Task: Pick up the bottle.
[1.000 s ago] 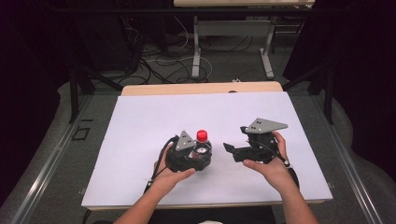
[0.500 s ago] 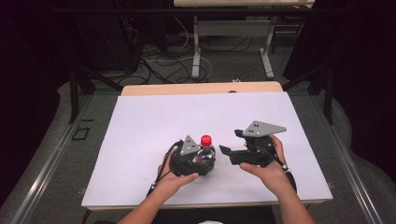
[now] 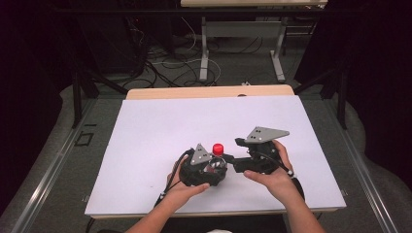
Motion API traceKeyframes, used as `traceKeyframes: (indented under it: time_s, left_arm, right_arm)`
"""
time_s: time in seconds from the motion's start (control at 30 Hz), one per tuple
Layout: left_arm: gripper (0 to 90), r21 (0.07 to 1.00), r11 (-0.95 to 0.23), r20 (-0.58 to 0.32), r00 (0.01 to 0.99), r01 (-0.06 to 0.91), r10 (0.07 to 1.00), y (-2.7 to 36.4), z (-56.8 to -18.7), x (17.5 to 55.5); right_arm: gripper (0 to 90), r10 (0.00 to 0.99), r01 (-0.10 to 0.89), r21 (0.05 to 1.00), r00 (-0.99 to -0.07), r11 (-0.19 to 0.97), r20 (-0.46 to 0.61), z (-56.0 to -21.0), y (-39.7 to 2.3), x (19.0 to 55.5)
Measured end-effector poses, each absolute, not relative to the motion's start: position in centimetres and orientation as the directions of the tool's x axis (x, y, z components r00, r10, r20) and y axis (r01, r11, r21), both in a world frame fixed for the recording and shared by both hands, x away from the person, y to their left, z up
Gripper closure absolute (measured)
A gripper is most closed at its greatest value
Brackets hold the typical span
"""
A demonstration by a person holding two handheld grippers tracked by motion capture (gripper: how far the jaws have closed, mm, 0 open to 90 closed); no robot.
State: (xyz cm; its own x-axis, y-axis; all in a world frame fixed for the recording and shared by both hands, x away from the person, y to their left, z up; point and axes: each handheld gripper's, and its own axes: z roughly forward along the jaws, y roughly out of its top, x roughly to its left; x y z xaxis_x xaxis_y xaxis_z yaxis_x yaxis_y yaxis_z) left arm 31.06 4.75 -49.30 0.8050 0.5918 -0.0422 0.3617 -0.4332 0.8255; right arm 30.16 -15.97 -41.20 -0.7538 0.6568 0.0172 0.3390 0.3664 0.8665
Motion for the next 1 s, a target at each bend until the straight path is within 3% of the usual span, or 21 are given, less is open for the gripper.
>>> traceKeyframes:
  time_s: [0.8,1.0]
  left_arm:
    - [30.1,0.825,-0.436,-0.044,0.811,0.359,0.584,4.5,-49.4,30.6]
    - [30.1,0.826,-0.435,-0.047,0.812,0.360,0.582,4.5,-49.4,30.6]
  right_arm:
    - [60.1,0.647,0.353,0.851,-0.762,0.388,0.021,-41.4,-12.7,30.9]
    - [60.9,0.636,0.358,0.850,-0.771,0.385,0.037,-41.3,-12.7,31.1]
